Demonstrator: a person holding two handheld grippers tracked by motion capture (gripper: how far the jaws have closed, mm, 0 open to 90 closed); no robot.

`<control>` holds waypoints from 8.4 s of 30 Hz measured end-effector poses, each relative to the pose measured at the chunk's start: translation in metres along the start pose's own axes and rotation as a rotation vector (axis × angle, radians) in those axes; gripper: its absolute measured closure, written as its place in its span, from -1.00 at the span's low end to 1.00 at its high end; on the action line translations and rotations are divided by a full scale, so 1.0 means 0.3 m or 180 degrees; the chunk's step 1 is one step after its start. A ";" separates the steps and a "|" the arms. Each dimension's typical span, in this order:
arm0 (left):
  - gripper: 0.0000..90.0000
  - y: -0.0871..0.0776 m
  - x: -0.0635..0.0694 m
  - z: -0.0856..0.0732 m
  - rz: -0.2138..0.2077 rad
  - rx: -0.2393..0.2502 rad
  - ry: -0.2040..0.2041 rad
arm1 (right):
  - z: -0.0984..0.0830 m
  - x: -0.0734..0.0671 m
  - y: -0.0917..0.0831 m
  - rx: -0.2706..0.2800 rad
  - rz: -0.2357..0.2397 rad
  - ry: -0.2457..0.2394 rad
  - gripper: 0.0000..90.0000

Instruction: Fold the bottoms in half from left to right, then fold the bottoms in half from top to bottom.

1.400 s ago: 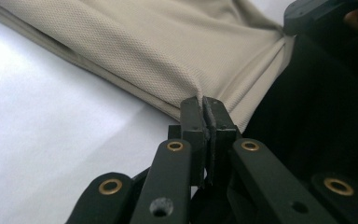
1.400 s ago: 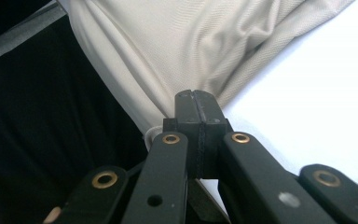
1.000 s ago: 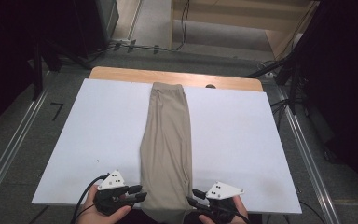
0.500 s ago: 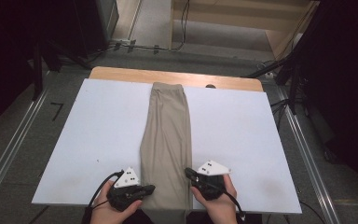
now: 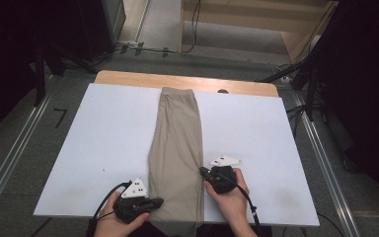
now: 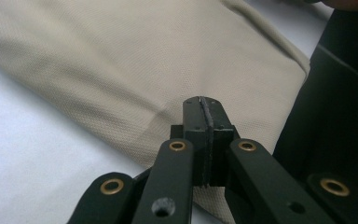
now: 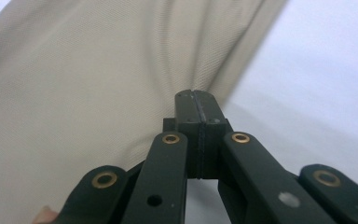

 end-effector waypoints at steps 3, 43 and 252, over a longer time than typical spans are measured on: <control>1.00 -0.001 0.002 -0.001 0.0010 -0.0003 0.0020 | 0.004 0.019 -0.006 0.0002 0.0047 0.0013 0.95; 1.00 0.005 0.032 -0.002 -0.0062 0.0039 0.0112 | -0.299 -0.172 -0.191 -0.0288 0.0631 -0.0495 0.95; 0.95 -0.088 -0.520 0.487 0.0955 0.0833 0.0175 | 0.479 -0.023 -0.072 0.1170 0.0544 -0.0867 0.95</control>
Point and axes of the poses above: each handheld gripper's, and its own axes: y roughly forward along the jaws, z roughly out of its top, x roughly to its right, the point moved 8 cm from there along y, roughly forward along the jaws, and after that the axes turned 13 degrees about y, right-handed, at the moved point
